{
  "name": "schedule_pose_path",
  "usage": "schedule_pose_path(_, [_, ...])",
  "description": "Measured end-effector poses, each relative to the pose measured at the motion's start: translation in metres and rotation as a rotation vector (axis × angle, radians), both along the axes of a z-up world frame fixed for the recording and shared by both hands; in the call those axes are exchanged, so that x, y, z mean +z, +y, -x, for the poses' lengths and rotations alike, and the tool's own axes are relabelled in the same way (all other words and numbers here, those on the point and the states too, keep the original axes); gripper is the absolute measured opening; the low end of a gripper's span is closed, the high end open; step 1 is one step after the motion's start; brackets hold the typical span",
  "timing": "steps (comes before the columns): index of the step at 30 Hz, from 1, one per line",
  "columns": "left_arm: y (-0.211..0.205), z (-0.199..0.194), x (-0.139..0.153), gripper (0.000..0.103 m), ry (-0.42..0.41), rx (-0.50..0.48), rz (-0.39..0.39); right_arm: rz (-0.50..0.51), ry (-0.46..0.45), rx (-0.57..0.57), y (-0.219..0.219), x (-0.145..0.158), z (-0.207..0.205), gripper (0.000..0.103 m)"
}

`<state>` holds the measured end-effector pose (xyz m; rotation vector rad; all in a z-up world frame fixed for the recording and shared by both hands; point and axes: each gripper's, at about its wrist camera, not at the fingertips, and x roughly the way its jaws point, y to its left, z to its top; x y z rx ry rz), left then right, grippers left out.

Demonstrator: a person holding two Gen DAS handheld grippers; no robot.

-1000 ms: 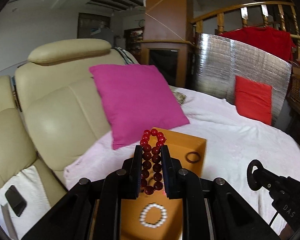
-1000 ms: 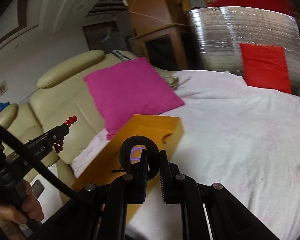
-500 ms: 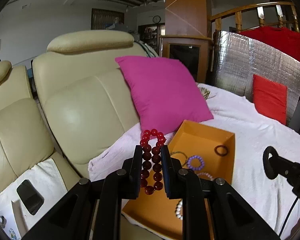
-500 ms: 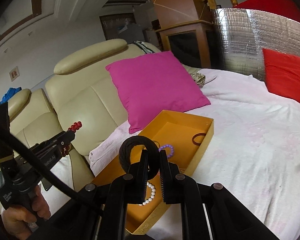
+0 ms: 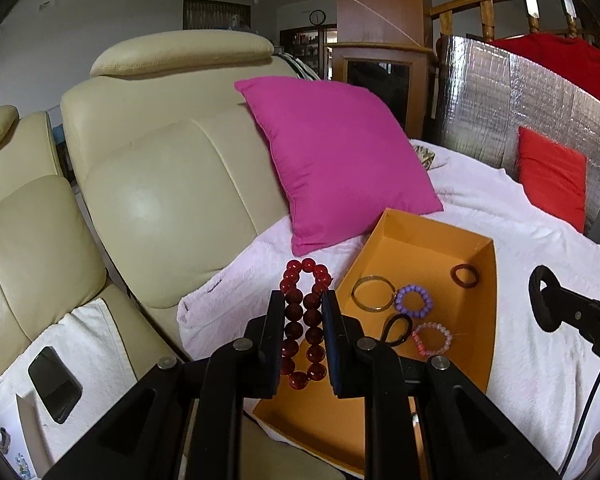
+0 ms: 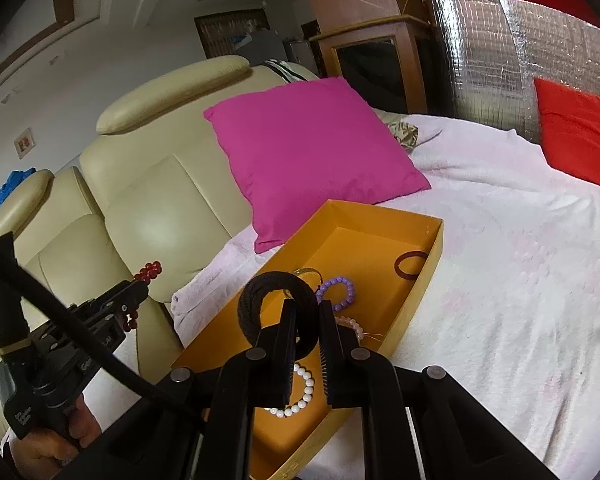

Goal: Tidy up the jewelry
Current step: 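Carry the red bracelet with the left tool while the right tool carries the hair tie to the box, then lower the red bracelet and hair tie into the orange box and open both tools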

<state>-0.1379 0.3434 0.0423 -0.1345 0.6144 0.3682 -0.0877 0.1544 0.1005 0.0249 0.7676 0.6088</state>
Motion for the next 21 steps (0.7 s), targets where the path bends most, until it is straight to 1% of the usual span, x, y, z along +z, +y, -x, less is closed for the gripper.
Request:
schedule_pose_path(8, [0.002,-0.010,-0.019,0.019,0.047,-0.008,0.003,0.011,0.039,-0.023,0.002,-0.016,-0.017,0.012])
schedule_pose_path(21, [0.002,-0.030,-0.047,0.019,0.109,-0.032,0.018,0.046,0.089,-0.095,-0.006,-0.041,-0.052,0.012])
